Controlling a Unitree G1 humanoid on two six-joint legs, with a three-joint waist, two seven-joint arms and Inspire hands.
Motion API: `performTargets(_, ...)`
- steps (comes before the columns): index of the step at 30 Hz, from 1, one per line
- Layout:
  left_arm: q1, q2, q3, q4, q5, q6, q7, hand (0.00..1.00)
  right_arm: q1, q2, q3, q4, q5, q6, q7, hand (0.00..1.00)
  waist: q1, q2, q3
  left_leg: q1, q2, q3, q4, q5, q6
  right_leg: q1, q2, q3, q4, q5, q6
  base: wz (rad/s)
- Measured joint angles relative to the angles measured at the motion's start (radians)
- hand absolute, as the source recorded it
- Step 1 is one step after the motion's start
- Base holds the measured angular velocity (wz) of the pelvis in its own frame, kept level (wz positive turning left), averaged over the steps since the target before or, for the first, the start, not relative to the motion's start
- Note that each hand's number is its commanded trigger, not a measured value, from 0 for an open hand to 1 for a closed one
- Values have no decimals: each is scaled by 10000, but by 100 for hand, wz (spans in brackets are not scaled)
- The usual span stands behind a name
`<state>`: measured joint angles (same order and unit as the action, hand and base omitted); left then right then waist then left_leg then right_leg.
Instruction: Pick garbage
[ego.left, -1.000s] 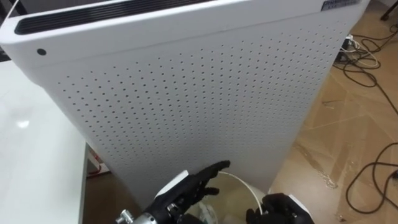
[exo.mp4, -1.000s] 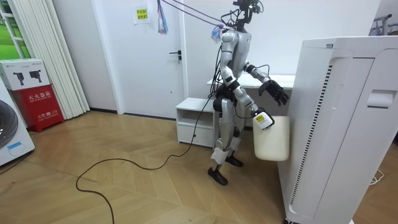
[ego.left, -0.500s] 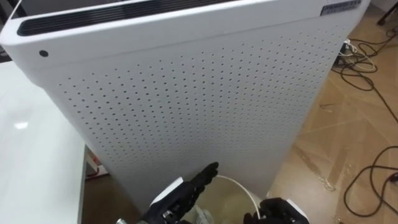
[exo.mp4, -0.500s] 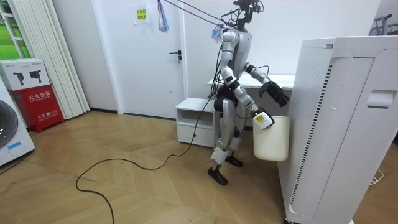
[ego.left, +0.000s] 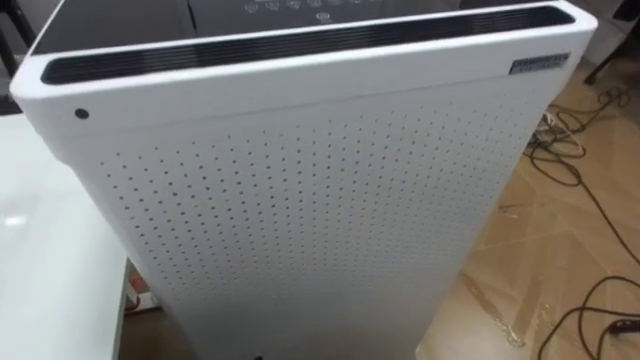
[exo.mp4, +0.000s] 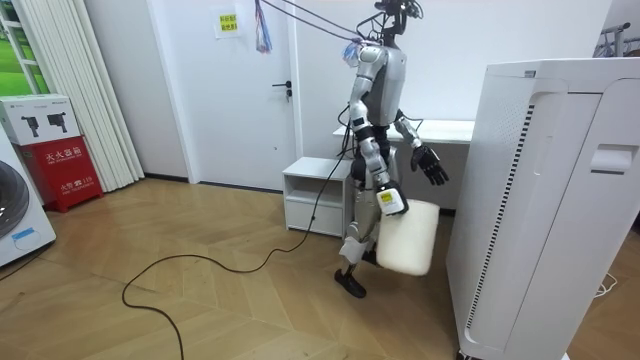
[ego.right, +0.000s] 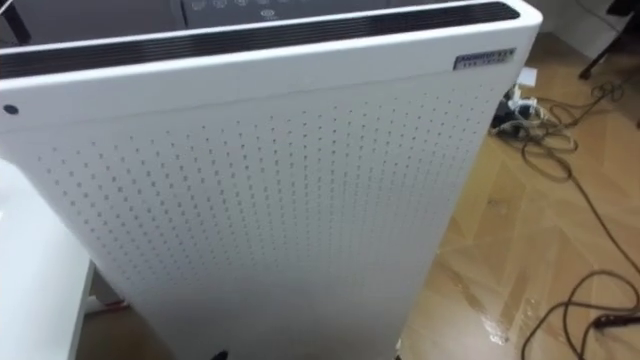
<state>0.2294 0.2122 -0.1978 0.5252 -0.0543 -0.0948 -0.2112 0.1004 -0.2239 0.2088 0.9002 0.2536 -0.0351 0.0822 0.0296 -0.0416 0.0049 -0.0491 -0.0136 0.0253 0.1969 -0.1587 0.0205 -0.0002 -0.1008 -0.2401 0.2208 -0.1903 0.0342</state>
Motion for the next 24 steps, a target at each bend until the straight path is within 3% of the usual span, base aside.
performTargets(2, -159, -115, -9, 692, -242, -305, 91, 0, 29, -12, -124, 487, 151, 0, -71, 100, 6, 57, -62, 146, 17, 90, -70, -12, -20, 74, 34, 158, -9, -2, 3, -14)
performTargets(4, -320, -178, -2, 1212, -245, -375, 144, 0, 33, 3, -245, 707, 245, -9, -58, 100, -9, 53, -54, 268, 37, 197, -92, -17, -28, 144, 60, 233, -14, 0, 0, -17)
performTargets(11, -420, -367, 95, 2154, -302, -484, 335, 0, 567, 305, -807, 940, 276, -372, -66, 100, -33, 136, -80, 703, 134, 446, -274, -72, -105, 376, 204, 530, -187, 6, -10, -12)
performTargets(18, -423, -504, 510, 2799, -305, -661, 317, 0, 571, 580, -1521, 1560, 245, -501, -28, 100, -63, 170, -74, 774, 201, 566, -312, -100, -151, 371, 271, 650, -234, 4, -49, -7)
performTargets(24, -617, -650, 888, 4087, -640, -656, 304, 0, 462, 712, -1939, 2331, 253, -600, -37, 100, -285, 157, -71, 1138, 199, 610, -356, -121, -185, 761, 291, 810, -468, 8, -66, -9)
